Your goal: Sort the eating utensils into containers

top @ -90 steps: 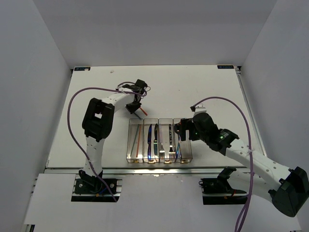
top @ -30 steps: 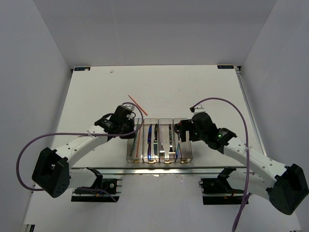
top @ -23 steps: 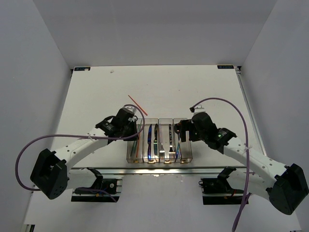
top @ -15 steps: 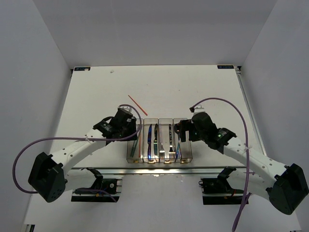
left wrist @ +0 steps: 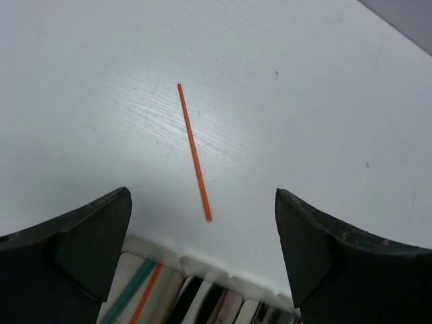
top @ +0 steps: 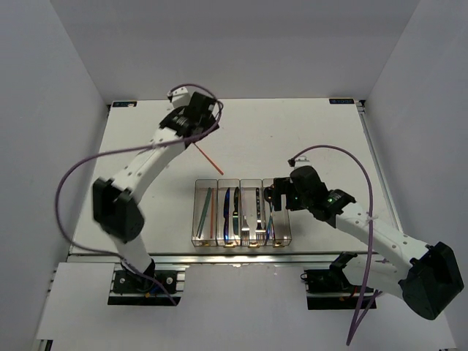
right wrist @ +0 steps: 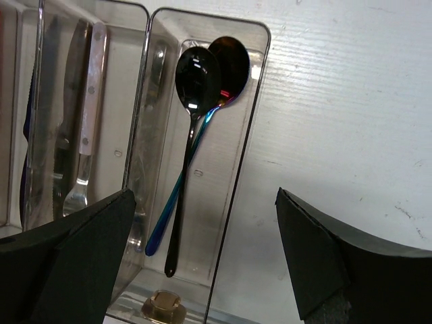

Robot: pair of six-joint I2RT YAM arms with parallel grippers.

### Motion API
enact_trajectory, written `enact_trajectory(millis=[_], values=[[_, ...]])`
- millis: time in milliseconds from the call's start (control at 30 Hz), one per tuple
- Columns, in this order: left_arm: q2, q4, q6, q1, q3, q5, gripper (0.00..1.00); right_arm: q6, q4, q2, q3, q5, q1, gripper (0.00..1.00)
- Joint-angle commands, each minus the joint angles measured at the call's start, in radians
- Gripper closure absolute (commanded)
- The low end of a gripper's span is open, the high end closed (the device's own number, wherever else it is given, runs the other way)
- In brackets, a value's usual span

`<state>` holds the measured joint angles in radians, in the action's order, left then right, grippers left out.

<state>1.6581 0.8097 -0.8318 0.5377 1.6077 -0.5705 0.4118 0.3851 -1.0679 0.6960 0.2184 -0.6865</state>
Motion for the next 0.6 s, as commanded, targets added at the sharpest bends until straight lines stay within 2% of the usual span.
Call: enact_trajectory(millis=[0,33,100,200,367,467,567], values=[[0.254,0.225,-0.127,-0.03,0.232,-0.054,0.06,0.005,-0.029,0.028,0.048,-0.004,0.024,0.11],[0.353,0.241,-0.141,-0.038,0.282,-0.052,0.07,0.005,-0.023,0.035,0.048,-0.004,0.03,0.11],[0.434,0.27,-0.182,-0.045,0.38,-0.011,0.09,0.002,-0.017,0.06,0.046,-0.01,0.051,0.11],[0.535,0.264,-0.234,-0.048,0.409,0.053,0.1,-0.005,-0.014,0.08,0.042,-0.025,0.067,0.11],[0.575,0.221,-0.286,-0.048,0.35,0.099,0.12,-0.018,-0.017,0.091,0.022,-0.025,0.074,0.11],[0.569,0.16,-0.29,-0.047,0.288,0.124,0.18,-0.024,-0.023,0.095,0.005,-0.027,0.079,0.11],[0.591,0.17,-0.291,-0.048,0.294,0.132,0.18,-0.025,-0.026,0.108,-0.001,-0.034,0.081,0.11]])
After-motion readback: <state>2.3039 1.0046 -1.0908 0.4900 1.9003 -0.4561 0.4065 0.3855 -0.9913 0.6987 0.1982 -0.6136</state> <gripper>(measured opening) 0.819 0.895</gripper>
